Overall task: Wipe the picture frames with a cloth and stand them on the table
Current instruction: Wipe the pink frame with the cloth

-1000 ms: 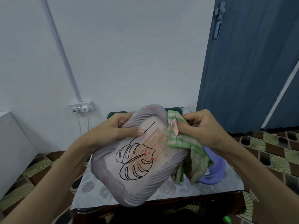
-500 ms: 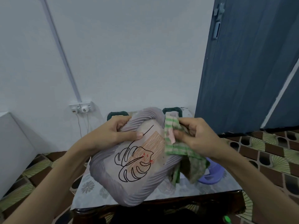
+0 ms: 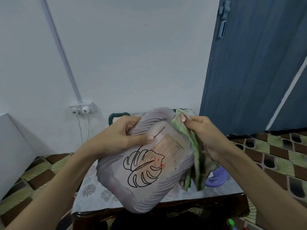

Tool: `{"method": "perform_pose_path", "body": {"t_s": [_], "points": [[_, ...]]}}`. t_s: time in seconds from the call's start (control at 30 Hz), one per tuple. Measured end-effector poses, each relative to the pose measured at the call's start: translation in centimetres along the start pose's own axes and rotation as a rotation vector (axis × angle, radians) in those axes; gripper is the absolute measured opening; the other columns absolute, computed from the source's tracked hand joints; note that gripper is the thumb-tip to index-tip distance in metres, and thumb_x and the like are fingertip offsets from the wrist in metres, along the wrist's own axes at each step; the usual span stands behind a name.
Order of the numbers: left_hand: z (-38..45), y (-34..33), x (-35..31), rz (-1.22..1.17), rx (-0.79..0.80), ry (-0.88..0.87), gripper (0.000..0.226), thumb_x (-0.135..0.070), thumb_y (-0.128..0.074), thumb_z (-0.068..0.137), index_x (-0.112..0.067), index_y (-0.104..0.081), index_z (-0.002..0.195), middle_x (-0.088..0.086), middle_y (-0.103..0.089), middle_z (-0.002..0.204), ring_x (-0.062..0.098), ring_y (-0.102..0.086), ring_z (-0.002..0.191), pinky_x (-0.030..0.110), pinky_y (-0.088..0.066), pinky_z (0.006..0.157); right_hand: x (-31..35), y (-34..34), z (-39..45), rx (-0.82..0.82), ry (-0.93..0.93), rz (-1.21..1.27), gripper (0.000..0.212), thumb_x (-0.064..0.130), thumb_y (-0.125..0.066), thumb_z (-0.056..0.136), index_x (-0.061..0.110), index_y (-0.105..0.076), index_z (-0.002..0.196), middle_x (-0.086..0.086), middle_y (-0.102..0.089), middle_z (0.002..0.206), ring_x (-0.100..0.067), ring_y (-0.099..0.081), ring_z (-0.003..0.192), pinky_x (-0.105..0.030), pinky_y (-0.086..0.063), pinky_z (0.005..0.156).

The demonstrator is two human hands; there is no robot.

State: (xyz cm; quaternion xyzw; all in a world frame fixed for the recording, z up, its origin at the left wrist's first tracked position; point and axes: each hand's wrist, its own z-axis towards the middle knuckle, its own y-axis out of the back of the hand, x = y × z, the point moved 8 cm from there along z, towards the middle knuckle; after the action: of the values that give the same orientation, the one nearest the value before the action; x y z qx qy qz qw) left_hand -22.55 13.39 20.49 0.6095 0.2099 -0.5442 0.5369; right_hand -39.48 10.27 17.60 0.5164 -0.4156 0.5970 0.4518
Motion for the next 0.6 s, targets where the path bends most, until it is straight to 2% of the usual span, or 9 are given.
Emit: {"method": "perform_pose_path", "body": {"t_s": [0.07,0.17,0.23,0.3,0.37,0.43,0.5,0.53,0.6], "points": [[0.1,-0.3,-0.8,-0.005,0.023,-0.025,0.034,-0.029,-0.075,0.070,-0.003,-0.064,0.090,0.014,-0.069,0.076,0.017,-0.067,0.068,0.026,-0.054,0.059,-0.5,0.1,0.0,0.075,-0.088,0.120,0.030,0.032,-0.058,0.086,0.007,-0.071,0.076,-0.006,-0.071,0.073,-0.016,-0.066,0.065,-0.026,-0.053,0.068],[0.0,0.2,-1.0,-0.111,0.006,-0.008,0.017,-0.013,-0.067,0.072,-0.006,-0.065,0.087,0.004,-0.070,0.073,0.012,-0.067,0.063,0.020,-0.052,0.054,-1.4,2.1,0.3,0.125,-0.159,0.436,0.033,0.034,-0.055,0.081,0.011,-0.075,0.093,-0.011,-0.070,0.106,-0.024,-0.066,0.098,-0.038,-0.049,0.093],[0.0,0.5,-0.8,-0.143,-0.006,0.010,0.020,-0.012,-0.066,0.071,-0.002,-0.065,0.088,0.007,-0.070,0.075,0.014,-0.067,0.062,0.021,-0.053,0.054,-1.9,3.0,0.0,0.172,-0.156,0.564,0.045,0.027,-0.033,0.097,0.002,-0.053,0.128,-0.016,-0.048,0.138,-0.028,-0.043,0.130,-0.041,-0.026,0.113],[0.0,0.4,-0.8,-0.147,0.005,0.001,0.013,-0.010,-0.067,0.072,-0.008,-0.068,0.085,0.007,-0.070,0.074,0.015,-0.068,0.063,0.021,-0.053,0.054,-2.9,5.4,0.3,0.139,-0.089,0.627,0.052,0.028,-0.009,0.102,0.001,-0.029,0.142,-0.015,-0.027,0.150,-0.027,-0.021,0.141,-0.038,-0.003,0.118],[-0.1,0.2,-0.8,-0.156,0.015,-0.002,0.008,-0.009,-0.071,0.076,-0.013,-0.069,0.082,0.004,-0.072,0.073,0.014,-0.068,0.063,0.020,-0.053,0.054,-4.4,6.1,0.4,0.147,-0.122,0.634,0.052,0.029,-0.010,0.102,0.002,-0.028,0.143,-0.013,-0.025,0.151,-0.027,-0.021,0.141,-0.036,0.002,0.119],[0.0,0.3,-0.5,-0.146,0.004,0.001,0.008,-0.009,-0.072,0.077,-0.013,-0.068,0.083,0.004,-0.072,0.073,0.014,-0.069,0.063,0.020,-0.053,0.054,-3.6,4.8,-0.5,0.100,-0.118,0.548,0.048,0.029,-0.026,0.101,0.001,-0.038,0.139,-0.015,-0.036,0.146,-0.026,-0.030,0.138,-0.036,-0.011,0.118],[0.2,0.6,-0.3,-0.125,-0.016,0.014,0.010,-0.013,-0.070,0.074,-0.012,-0.067,0.083,0.003,-0.072,0.073,0.014,-0.068,0.063,0.020,-0.052,0.054,-2.2,2.0,-0.8,0.215,-0.195,0.561,0.042,0.031,-0.064,0.080,0.007,-0.066,0.115,-0.013,-0.062,0.122,-0.023,-0.059,0.115,-0.034,-0.047,0.096],[0.3,0.7,-0.1,-0.112,-0.027,0.021,0.013,-0.015,-0.068,0.072,-0.010,-0.066,0.084,0.003,-0.071,0.073,0.014,-0.068,0.063,0.021,-0.053,0.054,-1.3,1.7,-0.8,0.211,-0.134,0.476,0.038,0.030,-0.073,0.066,0.011,-0.074,0.099,-0.010,-0.070,0.106,-0.020,-0.067,0.097,-0.030,-0.055,0.079],[0.5,0.8,0.1,-0.089,-0.036,0.030,0.019,-0.018,-0.069,0.072,-0.005,-0.064,0.086,0.003,-0.071,0.073,0.013,-0.068,0.064,0.022,-0.054,0.055,0.5,0.9,-0.9,0.192,0.002,0.259,0.025,0.020,-0.073,0.062,0.010,-0.074,0.085,-0.004,-0.074,0.084,-0.014,-0.070,0.075,-0.024,-0.057,0.064]]}}
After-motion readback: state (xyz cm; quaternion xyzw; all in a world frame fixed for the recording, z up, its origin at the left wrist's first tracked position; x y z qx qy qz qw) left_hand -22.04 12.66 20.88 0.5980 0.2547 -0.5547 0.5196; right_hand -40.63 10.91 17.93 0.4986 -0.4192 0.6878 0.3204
